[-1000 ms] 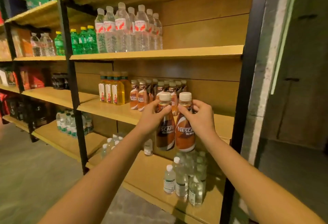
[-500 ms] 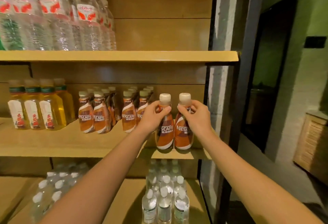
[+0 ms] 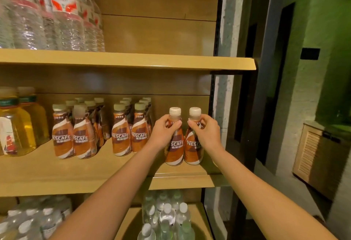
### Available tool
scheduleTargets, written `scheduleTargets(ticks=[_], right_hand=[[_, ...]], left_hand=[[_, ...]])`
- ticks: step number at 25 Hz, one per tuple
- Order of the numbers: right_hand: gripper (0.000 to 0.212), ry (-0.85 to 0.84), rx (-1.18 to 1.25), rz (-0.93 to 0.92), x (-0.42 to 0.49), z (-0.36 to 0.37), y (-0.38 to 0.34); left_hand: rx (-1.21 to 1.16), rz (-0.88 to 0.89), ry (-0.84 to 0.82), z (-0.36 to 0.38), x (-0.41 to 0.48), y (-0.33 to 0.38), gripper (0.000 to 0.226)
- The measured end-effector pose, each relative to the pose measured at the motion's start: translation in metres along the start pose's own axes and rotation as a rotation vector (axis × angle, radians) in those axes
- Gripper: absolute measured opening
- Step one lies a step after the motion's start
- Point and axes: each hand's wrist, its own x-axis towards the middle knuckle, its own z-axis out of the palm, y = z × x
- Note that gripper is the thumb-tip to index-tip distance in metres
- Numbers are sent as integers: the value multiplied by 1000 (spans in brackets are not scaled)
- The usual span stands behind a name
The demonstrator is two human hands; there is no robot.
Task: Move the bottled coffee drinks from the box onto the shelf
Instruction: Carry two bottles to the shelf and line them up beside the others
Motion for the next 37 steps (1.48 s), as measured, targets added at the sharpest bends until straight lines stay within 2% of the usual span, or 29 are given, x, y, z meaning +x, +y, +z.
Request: scheduleTargets(ticks=[5,8,10,12,15,17,26,29,37], right_hand=[[39,-8,30,-14,2,3,12],[60,-109,15,63,-5,0,16],[78,-212,25,159,-15,-8,25],[80,-302,-184,150,-29,-17,43],[60,-358,-681,4,-40,-19,66],[59,-377,-820,-1,-40,-14,73],[63,-379,-981,38,2,3,85],[73,-413,-1031,59,23,14,94],[74,-481,-951,118,55,31,113]], left_hand=[[40,24,63,8,5,-19,35],[77,-20,14,8,-2,-26,53],[119,-64,-45,2,-11,-38,55],[316,-84,-117,-4,-24,-56,47],[835,-66,-158,-8,-30,-80,60],[970,-87,-163,-4,-28,-87,62],[1057,-155,-183,12,21,-99,65],[1026,-190,-176,16,42,-111,67],[1066,-275,-229,16,72,-125,78]])
